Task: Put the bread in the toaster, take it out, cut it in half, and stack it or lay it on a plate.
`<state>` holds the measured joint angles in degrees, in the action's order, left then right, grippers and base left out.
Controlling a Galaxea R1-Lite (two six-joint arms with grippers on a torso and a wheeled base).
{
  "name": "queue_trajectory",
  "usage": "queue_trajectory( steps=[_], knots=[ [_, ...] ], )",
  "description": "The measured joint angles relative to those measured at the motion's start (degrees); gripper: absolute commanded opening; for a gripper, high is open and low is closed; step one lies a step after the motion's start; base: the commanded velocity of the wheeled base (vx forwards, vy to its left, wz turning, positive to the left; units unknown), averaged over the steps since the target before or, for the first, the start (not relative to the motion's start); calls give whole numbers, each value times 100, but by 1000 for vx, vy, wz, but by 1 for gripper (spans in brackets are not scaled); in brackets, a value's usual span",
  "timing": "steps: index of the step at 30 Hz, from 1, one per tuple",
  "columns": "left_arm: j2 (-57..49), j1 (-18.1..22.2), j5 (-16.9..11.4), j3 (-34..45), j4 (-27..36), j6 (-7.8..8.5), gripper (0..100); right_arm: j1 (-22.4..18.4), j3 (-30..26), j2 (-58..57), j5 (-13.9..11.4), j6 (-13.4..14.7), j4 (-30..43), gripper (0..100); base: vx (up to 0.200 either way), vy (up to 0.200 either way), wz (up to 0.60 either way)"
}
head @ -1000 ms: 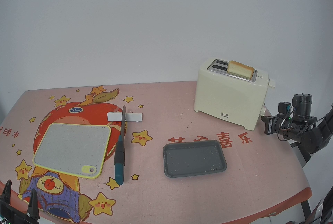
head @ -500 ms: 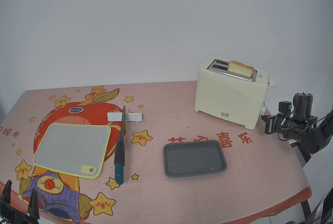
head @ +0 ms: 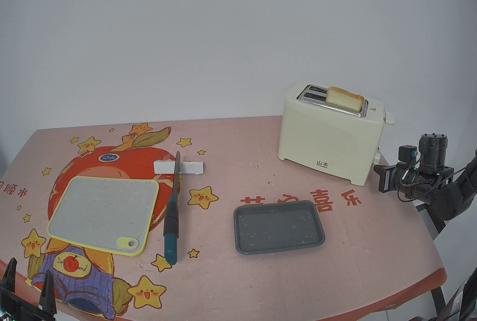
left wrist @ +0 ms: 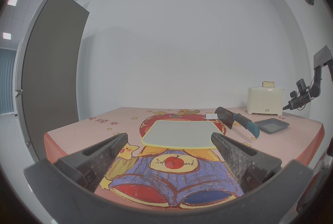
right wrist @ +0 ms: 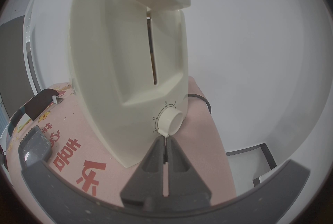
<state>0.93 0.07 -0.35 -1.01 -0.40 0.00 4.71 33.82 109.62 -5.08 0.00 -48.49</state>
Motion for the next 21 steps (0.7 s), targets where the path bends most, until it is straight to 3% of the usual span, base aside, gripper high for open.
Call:
queue_trajectory(
  steps=[21],
  knots=[
    [0,0,0,0,2,0,100,28,-66,-113,20,-10,7,0,0,0,0]
  ],
)
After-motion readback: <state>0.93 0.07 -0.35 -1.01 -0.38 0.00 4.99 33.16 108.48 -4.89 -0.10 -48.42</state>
